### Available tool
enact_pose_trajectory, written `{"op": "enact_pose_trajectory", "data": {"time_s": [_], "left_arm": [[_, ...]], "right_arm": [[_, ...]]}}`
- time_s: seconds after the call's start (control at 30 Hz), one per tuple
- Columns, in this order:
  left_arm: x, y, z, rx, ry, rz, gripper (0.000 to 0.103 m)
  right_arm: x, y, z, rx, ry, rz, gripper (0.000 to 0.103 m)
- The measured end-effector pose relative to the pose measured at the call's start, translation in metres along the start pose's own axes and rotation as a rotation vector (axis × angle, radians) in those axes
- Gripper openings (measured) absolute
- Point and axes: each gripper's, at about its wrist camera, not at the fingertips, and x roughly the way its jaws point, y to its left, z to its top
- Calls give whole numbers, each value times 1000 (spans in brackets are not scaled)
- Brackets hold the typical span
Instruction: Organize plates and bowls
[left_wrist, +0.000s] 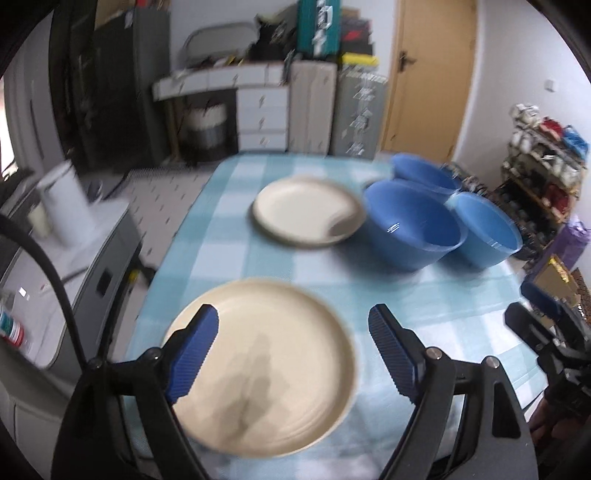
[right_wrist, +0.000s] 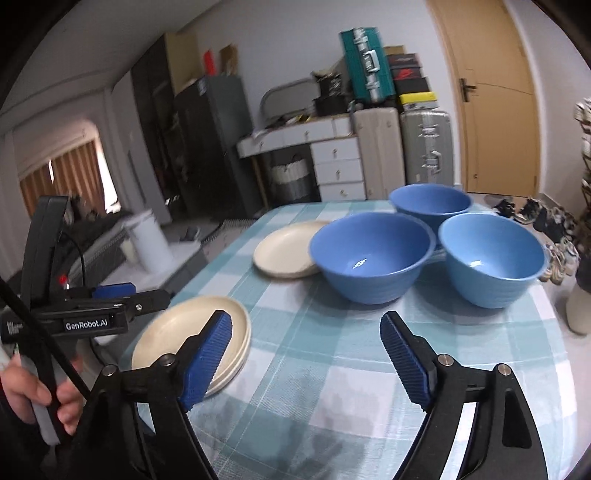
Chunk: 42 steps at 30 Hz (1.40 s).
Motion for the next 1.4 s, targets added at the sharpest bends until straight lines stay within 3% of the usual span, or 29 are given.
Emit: {"op": "enact_pose_trajectory", "data": {"time_s": [0.2, 0.43, 0.7, 0.9, 1.4], "left_arm": [[-21, -33, 6, 32, -206, 5, 92], [-16, -40, 5, -9, -284, -12, 92], [-6, -39, -4, 0, -237, -34, 93], [-11, -44, -6, 7, -260, -34, 93], [-12, -48, -11, 44, -252, -20, 93]], "right_arm": [[-28, -26, 5, 80, -116, -99, 101], [-55, -37, 11, 104, -205, -139, 102], [-48, -6, 10, -49, -206, -196, 102], [-39, 11, 4, -150, -189, -237, 102], [-41, 9, 3, -156, -206, -260, 102]]}}
